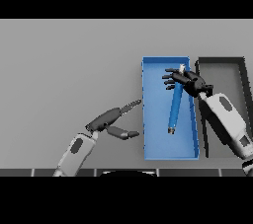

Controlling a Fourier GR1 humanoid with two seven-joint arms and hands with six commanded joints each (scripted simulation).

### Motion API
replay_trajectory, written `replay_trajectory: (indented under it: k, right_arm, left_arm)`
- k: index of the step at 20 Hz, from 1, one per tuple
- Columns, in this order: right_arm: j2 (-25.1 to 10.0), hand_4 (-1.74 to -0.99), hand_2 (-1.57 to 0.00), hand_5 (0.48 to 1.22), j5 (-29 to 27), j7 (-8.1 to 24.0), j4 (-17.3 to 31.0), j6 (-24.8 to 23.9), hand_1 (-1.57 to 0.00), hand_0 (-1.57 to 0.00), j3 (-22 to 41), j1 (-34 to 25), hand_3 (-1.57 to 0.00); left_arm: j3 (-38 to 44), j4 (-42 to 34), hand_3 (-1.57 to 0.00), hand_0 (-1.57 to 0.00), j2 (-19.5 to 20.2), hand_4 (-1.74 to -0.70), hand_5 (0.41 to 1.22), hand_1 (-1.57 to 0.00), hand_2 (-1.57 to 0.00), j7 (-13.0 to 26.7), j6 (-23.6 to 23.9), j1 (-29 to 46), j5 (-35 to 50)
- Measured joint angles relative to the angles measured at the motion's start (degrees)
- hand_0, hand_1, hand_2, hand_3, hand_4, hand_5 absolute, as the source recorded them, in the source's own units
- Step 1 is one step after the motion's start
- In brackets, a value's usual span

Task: Pick up the blue pipe and place it into the blue bin.

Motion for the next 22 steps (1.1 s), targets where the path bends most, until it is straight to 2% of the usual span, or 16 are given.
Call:
replay_trajectory:
  k: [2,4,6,8,11,12,14,15,18,21,22]
  right_arm:
    - [-1.3,-1.208,-0.29,1.028,-0.5,-0.5,0.5,2.0,-0.31,-0.34,4.5,-2.1,-0.23]
    - [-3.1,-1.165,-0.19,0.924,3.2,-3.0,1.3,4.5,-0.19,-0.22,8.1,-3.8,-0.15]
    - [-3.4,-1.131,-0.12,0.857,6.0,-7.9,2.5,5.7,-0.12,-0.14,11.7,-5.1,-0.10]
    - [-3.3,-1.126,-0.08,0.794,7.5,-5.8,4.0,6.6,-0.08,-0.09,14.0,-5.3,-0.06]
    - [-2.3,-1.124,-0.04,0.717,8.5,-4.9,5.7,6.4,-0.04,-0.04,14.8,-5.4,-0.03]
    - [-3.0,-1.122,-0.03,0.705,8.9,-4.5,4.8,5.5,-0.03,-0.04,14.9,-5.4,-0.02]
    - [-2.8,-1.119,-0.02,0.695,8.5,-5.8,4.7,5.5,-0.02,-0.02,14.3,-5.7,-0.02]
    - [-3.0,-1.123,-0.02,0.689,8.1,-5.2,3.8,5.1,-0.02,-0.02,14.3,-5.4,-0.01]
    - [-3.1,-1.129,-0.01,0.672,8.4,-5.9,4.6,5.7,-0.01,-0.01,14.3,-5.2,-0.01]
    - [-2.8,-1.129,-0.01,0.678,8.4,-5.4,4.3,5.9,-0.01,-0.01,14.7,-5.1,-0.01]
    - [-2.7,-1.129,-0.01,0.677,8.4,-6.4,5.3,7.1,-0.01,-0.01,14.5,-5.2,-0.01]
  left_arm:
    - [0.2,-0.1,0.00,0.00,0.1,-0.89,0.452,0.00,0.00,0.6,0.0,-0.1,0.1]
    - [0.4,0.2,0.00,0.00,0.5,-0.89,0.453,0.00,0.00,0.1,-0.2,-0.6,0.2]
    - [0.4,-0.1,0.00,0.00,0.4,-0.90,0.450,0.00,0.00,-0.2,-0.4,-0.4,0.5]
    - [0.4,0.8,0.00,0.00,0.2,-0.90,0.453,0.00,0.00,-0.1,-0.1,-0.9,0.1]
    - [0.4,0.5,0.00,0.00,0.2,-0.91,0.458,0.00,0.00,-0.5,-0.3,-0.1,0.5]
    - [0.8,0.4,0.00,0.00,0.3,-0.91,0.459,0.00,0.00,-0.5,-0.2,-0.4,0.7]
    - [0.4,0.1,0.00,0.00,-0.2,-0.92,0.462,0.00,0.00,-0.2,0.0,-0.2,0.6]
    - [0.3,-0.1,0.00,0.00,-0.1,-0.92,0.464,0.00,0.00,-0.2,-0.2,-0.2,0.8]
    - [0.8,0.7,0.00,0.00,-0.1,-0.92,0.464,0.00,0.00,1.5,-0.4,-0.9,1.1]
    - [0.5,0.4,0.00,0.00,-0.6,-0.92,0.469,0.00,0.00,0.6,-0.5,-0.7,1.3]
    - [0.8,0.5,0.00,0.00,-0.6,-0.92,0.468,0.00,0.00,1.0,-0.4,-1.1,1.4]
